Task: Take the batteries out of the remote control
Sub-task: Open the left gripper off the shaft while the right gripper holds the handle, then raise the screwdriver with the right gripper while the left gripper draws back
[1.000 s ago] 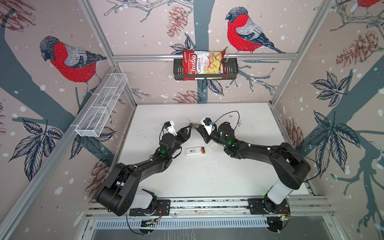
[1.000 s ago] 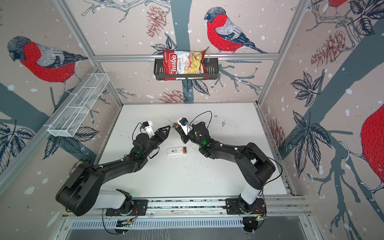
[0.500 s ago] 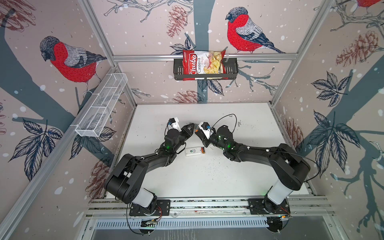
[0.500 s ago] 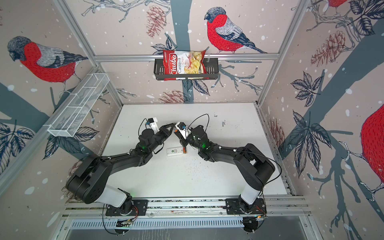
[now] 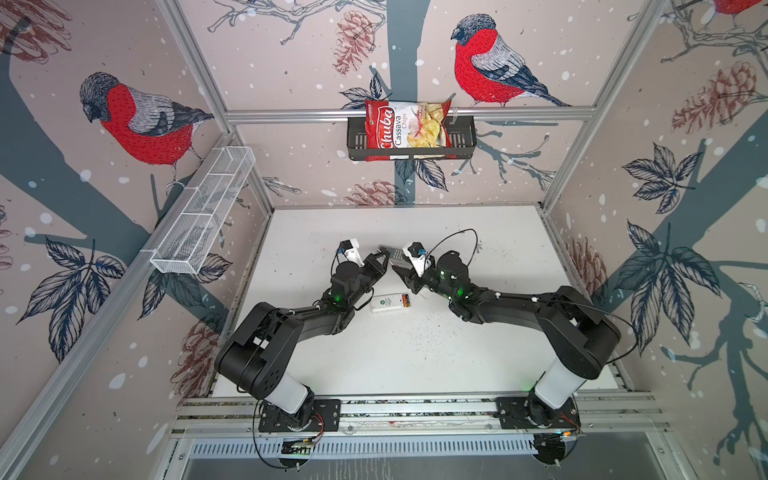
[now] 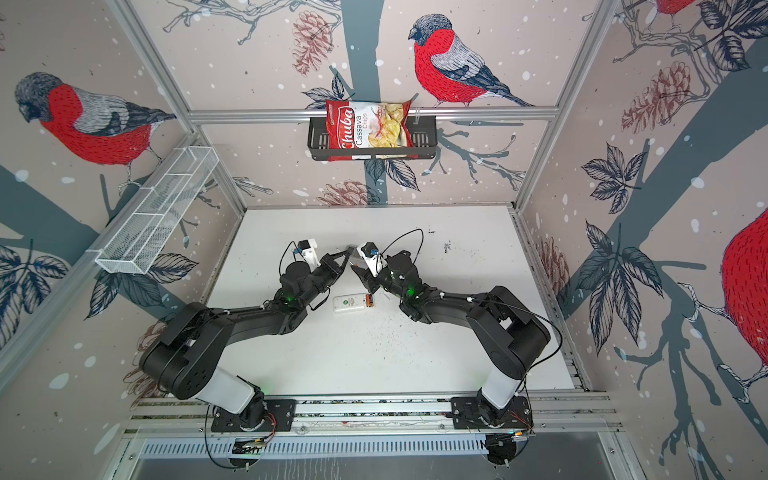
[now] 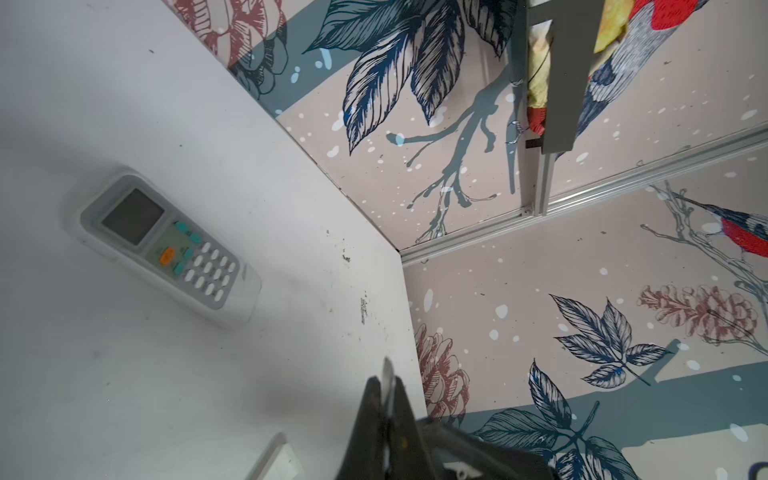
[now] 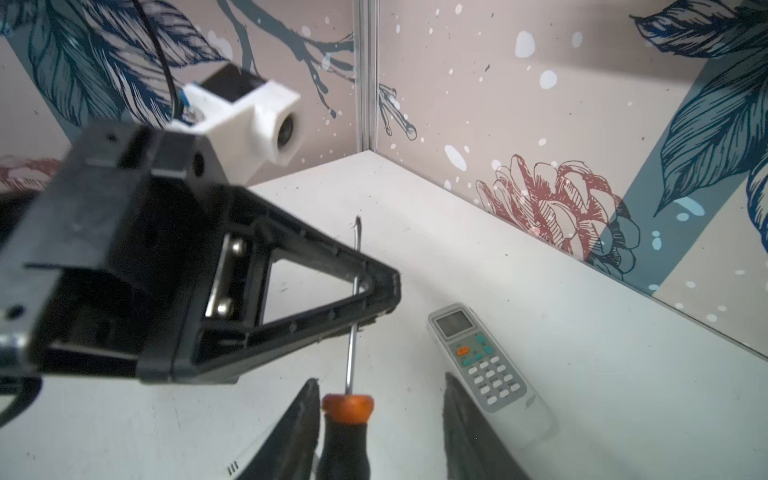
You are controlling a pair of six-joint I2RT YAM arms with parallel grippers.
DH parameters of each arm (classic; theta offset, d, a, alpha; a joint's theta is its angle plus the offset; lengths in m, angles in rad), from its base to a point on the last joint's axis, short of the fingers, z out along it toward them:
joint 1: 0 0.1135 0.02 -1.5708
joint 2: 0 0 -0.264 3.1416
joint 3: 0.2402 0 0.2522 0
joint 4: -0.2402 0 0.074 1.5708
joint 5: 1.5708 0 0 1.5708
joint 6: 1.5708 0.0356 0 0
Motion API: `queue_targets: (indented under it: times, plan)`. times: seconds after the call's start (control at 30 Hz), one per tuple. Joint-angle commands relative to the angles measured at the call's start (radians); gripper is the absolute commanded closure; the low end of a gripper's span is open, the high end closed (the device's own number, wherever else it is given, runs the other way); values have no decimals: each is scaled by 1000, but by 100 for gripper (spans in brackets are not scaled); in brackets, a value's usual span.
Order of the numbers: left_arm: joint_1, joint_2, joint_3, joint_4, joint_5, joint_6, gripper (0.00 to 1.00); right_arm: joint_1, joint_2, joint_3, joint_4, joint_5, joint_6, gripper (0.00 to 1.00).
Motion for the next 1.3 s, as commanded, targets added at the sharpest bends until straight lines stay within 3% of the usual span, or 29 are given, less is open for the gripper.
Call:
queue_targets:
  times: [0.0,0.13,0.27,0.37,0.47,0.77,1.0,1.27]
  plan:
    - [1,-3,-6,32,-26,-17,100,-19,-26,-26,98,-80,90,34]
    - [0,-3,5,50,-42,-31,100,-124,-53,-84,225,-252,336,23]
    - [0,5,26,81,-49,-44,100,-263,22,-153,608,-488,735,19]
    - [1,24,37,139,-38,-49,100,-285,107,-146,812,-569,941,19]
    - [1,51,45,199,-17,-63,100,-263,171,-125,914,-602,1048,19]
    - [3,70,-10,387,-44,-72,100,-201,323,-22,987,-584,1204,21]
    - [1,82,1,407,-40,-71,100,-176,355,38,959,-568,1222,28]
    - [1,113,-8,438,-49,-80,100,-162,367,55,939,-531,1225,48]
